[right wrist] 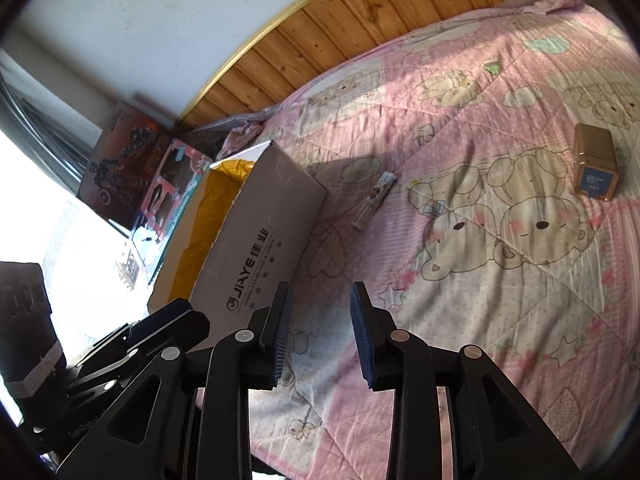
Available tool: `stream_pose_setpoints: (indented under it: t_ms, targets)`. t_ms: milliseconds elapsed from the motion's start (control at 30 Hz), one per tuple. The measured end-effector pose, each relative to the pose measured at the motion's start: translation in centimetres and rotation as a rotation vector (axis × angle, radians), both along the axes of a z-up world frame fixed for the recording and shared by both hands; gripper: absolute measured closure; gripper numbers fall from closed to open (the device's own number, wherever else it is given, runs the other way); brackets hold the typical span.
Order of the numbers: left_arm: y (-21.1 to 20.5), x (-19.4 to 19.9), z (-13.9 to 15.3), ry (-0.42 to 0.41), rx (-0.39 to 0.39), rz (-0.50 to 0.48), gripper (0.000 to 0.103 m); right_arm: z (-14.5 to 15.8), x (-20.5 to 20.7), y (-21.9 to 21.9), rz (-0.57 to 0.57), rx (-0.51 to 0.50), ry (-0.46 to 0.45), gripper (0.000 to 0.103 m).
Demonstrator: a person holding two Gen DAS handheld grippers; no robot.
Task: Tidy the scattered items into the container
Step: 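Move the left tool to the clear lighter while the right tool reaches the tan square box, then close the left tool on the lighter while the right tool grasps the tan box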
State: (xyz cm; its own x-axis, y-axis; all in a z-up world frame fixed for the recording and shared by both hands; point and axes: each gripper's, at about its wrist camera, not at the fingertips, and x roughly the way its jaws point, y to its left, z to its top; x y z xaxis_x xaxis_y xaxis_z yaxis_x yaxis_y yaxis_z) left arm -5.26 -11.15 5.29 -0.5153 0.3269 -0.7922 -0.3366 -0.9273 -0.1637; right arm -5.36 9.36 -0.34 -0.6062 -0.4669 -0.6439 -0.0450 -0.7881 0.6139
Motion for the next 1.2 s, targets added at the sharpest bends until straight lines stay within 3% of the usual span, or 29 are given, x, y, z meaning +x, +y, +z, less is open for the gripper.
stream_pose_setpoints:
  t_ms: [333, 633, 1033, 1167, 1200]
  targets:
    - [4.6, -4.4, -1.8, 0.023, -0.022, -0.044, 0.051, 0.3, 0.5, 9.1, -0.229, 0.072, 0.0, 0.061]
    - [7.7, -9.7, -7.0, -0.019, -0.075, -0.057, 0.045, -1.7, -1.5, 13.5, -0.369, 0.3, -0.054, 0.054]
    - [8.1, -16.7, -14.7, -0.111, -0.105, 0.02, 0.045, -5.2, -5.1, 16.3, -0.409, 0.431, -0.133, 0.05]
    - [8.9, -17.2, -15.6, -0.06, -0.132, 0.007, 0.045, -6.3, -5.7, 17.0, -0.411, 0.422, -0.161, 0.05]
    - [9.1, -17.2, -15.5, -0.054, -0.133, -0.001, 0.049, -6.6, -5.8, 17.2, -0.41, 0.413, -0.168, 0.05]
